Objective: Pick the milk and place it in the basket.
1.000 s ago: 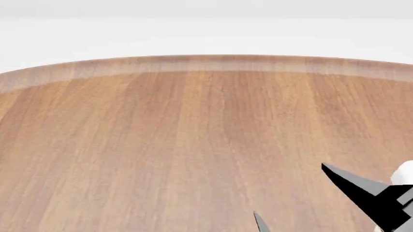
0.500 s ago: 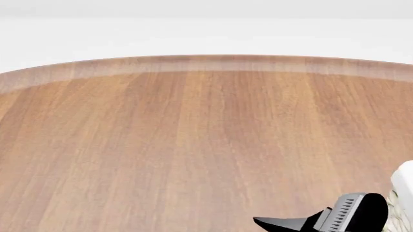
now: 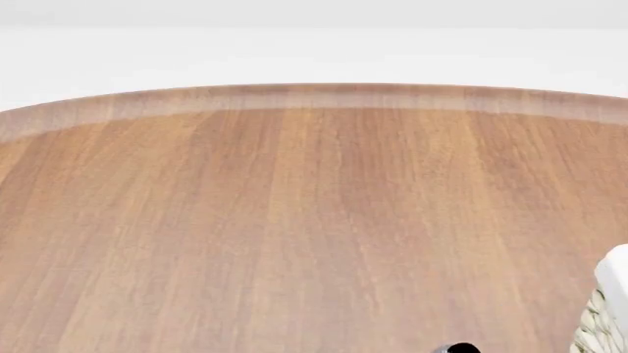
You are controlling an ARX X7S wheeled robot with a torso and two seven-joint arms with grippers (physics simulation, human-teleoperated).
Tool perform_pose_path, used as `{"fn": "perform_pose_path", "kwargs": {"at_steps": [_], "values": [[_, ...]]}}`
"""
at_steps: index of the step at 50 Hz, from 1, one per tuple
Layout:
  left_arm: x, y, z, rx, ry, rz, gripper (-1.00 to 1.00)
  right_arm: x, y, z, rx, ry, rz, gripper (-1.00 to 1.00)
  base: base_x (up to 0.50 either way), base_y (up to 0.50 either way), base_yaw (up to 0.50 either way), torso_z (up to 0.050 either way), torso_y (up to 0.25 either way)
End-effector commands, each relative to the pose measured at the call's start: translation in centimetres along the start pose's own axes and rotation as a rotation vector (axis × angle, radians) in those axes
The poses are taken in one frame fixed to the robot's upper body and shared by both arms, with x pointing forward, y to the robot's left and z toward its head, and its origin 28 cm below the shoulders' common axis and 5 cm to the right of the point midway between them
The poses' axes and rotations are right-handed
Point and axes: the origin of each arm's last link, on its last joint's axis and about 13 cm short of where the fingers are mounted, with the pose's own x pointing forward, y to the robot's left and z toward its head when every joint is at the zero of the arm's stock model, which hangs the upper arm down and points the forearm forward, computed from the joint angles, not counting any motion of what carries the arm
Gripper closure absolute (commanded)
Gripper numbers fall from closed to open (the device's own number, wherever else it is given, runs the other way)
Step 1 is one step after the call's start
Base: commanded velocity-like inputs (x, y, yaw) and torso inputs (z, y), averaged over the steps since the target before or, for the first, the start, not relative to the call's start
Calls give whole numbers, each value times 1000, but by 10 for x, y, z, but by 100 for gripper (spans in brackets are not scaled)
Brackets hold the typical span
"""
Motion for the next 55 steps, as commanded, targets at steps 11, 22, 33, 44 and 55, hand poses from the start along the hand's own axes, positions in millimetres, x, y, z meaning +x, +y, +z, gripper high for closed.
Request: {"fn": "perform_pose_path", "kwargs": {"at_steps": [11, 22, 33, 44, 55], "values": [[-2, 2, 1, 10, -13, 2, -100, 12, -1, -5, -23, 32, 77, -100, 0, 0, 0, 0, 0], [-1, 2, 0, 10, -12, 1, -100, 20, -6, -10, 17, -2, 64, -100, 0, 0, 0, 0, 0], [-1, 2, 0, 12, -10, 1, -100, 39, -15, -20, 57, -15, 94, -100, 0, 0, 0, 0, 0], [-2, 2, -1, 11, -8, 1, -100, 56, -22, -24, 68, 0, 126, -100, 0, 0, 0, 0, 0], [-2, 2, -2, 10, -7, 0, -100, 73, -27, -27, 72, 16, 157, -100, 0, 0, 0, 0, 0]]}}
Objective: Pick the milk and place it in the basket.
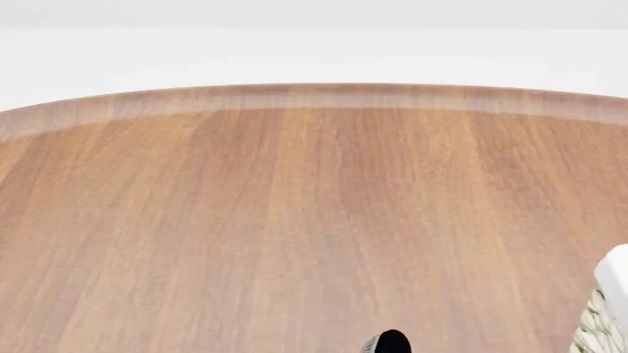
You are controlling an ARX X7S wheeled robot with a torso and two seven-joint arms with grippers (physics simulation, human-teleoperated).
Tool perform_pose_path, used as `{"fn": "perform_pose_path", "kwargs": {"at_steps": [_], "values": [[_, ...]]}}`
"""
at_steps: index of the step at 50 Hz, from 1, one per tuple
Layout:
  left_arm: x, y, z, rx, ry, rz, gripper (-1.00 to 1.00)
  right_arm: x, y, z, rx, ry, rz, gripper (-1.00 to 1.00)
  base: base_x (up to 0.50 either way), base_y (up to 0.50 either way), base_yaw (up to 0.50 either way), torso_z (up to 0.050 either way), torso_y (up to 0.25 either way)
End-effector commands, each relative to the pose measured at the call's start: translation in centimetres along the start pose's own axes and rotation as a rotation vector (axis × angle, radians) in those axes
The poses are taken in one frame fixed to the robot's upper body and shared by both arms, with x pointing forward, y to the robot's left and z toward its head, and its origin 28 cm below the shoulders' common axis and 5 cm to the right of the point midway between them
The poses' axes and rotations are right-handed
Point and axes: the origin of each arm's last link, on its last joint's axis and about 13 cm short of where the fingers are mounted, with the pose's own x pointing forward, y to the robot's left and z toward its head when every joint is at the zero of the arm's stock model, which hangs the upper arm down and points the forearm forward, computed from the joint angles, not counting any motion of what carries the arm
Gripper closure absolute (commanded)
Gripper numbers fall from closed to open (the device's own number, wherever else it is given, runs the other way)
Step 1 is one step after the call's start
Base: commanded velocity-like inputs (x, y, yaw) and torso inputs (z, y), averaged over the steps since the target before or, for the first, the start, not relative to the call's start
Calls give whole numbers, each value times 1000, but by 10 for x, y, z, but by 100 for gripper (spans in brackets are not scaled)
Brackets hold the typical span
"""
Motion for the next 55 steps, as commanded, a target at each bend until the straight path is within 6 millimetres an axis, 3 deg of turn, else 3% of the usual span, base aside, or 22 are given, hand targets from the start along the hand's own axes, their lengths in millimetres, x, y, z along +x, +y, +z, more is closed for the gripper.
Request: {"fn": "perform_pose_path", "kwargs": {"at_steps": [1, 39, 55], "values": [[-1, 2, 0, 9, -12, 2, -100, 20, -11, 1, -10, 4, 44, -100, 0, 0, 0, 0, 0], [-2, 3, 0, 5, -12, 1, -100, 65, -29, -5, -1, 62, 113, -100, 0, 0, 0, 0, 0], [-2, 3, -1, 5, -10, 1, -100, 65, -24, -5, -36, 81, 109, -100, 0, 0, 0, 0, 0]]}}
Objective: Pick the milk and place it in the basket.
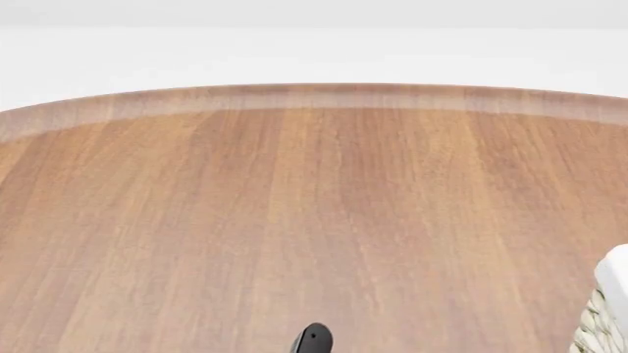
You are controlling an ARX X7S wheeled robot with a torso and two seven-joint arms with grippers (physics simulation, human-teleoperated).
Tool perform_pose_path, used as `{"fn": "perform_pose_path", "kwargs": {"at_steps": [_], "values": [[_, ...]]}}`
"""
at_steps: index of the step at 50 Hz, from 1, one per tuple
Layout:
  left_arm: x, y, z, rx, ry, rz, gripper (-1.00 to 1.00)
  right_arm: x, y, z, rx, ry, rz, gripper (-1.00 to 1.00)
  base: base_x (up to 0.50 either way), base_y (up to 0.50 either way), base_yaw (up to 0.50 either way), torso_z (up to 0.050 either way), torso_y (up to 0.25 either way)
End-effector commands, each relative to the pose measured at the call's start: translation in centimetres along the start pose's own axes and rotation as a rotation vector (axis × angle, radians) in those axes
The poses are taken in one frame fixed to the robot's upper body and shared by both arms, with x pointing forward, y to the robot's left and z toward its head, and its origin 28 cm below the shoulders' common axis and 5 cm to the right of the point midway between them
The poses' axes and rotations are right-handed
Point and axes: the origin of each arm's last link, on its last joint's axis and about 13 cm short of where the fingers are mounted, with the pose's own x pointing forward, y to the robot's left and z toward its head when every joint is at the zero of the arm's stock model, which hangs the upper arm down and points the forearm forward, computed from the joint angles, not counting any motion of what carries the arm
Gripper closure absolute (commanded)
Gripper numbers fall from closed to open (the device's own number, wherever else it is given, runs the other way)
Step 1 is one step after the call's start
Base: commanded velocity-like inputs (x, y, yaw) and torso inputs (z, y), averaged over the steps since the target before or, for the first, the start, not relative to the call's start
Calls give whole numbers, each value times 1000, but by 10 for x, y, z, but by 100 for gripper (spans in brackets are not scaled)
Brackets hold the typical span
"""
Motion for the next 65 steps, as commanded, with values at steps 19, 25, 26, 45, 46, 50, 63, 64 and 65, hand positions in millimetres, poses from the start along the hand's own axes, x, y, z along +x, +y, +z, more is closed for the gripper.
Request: {"fn": "perform_pose_path", "kwargs": {"at_steps": [19, 25, 26, 45, 46, 50, 63, 64, 65], "values": [[-1, 2, 0, 9, -10, 0, -100, 12, -8, 2, -19, 2, 42, -100, 0, 0, 0, 0, 0], [-1, 2, 0, 9, -10, 1, -100, 18, -13, 1, -8, 9, 64, -100, 0, 0, 0, 0, 0], [-1, 2, 0, 9, -10, 2, -100, 19, -13, 1, -9, 13, 67, -100, 0, 0, 0, 0, 0], [-1, 3, -1, 9, -9, 4, -100, 35, -22, -5, 2, 35, 128, -100, 0, 0, 0, 0, 0], [-1, 3, -1, 9, -9, 4, -100, 36, -22, -5, 3, 33, 130, -100, 0, 0, 0, 0, 0], [-1, 3, -1, 9, -9, 4, -100, 37, -23, -6, 6, 38, 137, -100, 0, 0, 0, 0, 0], [-1, 2, -1, 8, -10, 2, -100, 46, -31, -7, 8, 57, 162, -100, 0, 0, 0, 0, 0], [-1, 2, -1, 9, -10, 3, -100, 46, -32, -7, 9, 56, 164, -100, 0, 0, 0, 0, 0], [-1, 3, -1, 9, -10, 4, -100, 47, -32, -7, 9, 59, 166, -100, 0, 0, 0, 0, 0]]}}
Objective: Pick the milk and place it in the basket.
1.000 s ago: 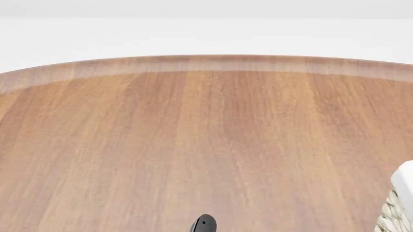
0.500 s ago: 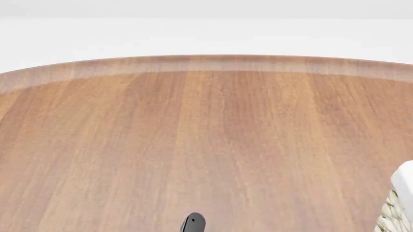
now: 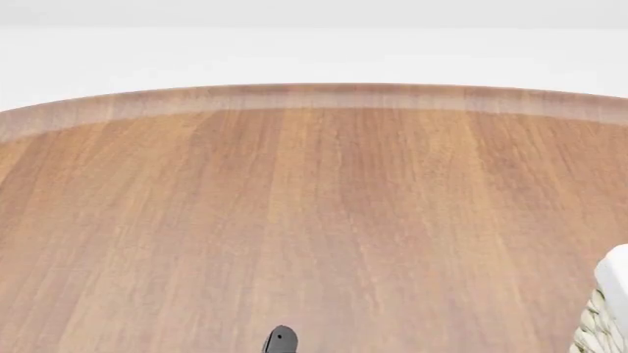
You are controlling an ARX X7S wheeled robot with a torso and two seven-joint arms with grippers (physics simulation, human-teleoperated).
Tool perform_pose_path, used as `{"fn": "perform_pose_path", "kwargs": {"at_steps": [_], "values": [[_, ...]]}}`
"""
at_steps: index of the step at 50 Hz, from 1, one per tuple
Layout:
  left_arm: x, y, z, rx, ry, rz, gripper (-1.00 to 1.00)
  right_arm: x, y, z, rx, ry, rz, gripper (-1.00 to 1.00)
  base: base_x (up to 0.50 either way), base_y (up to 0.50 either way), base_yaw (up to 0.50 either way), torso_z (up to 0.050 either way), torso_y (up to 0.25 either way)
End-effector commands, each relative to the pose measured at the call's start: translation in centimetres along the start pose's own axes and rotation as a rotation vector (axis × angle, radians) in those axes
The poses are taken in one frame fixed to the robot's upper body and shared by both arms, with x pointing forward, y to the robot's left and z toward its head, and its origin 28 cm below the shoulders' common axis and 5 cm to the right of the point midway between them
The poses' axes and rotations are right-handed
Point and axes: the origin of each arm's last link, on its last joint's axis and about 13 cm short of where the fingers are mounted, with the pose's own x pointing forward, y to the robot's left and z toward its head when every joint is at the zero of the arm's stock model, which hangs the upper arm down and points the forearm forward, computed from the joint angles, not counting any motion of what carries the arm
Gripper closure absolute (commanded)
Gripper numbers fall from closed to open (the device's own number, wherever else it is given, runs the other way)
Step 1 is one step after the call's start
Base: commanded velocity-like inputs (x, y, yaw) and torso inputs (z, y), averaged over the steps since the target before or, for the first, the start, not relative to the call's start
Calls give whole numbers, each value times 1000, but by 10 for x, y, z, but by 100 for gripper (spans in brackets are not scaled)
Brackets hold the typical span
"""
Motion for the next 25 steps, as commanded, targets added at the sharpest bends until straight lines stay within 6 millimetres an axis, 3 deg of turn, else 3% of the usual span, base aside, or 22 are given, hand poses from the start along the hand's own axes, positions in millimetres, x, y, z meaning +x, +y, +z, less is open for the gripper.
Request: {"fn": "perform_pose_path", "kwargs": {"at_steps": [1, 25], "values": [[-1, 2, 1, 8, -15, 0, -100, 9, -9, 5, -15, 4, 38, -100, 0, 0, 0, 0, 0], [-2, 3, 1, 7, -18, 4, -100, 27, -21, 0, -8, 35, 97, -100, 0, 0, 0, 0, 0]]}}
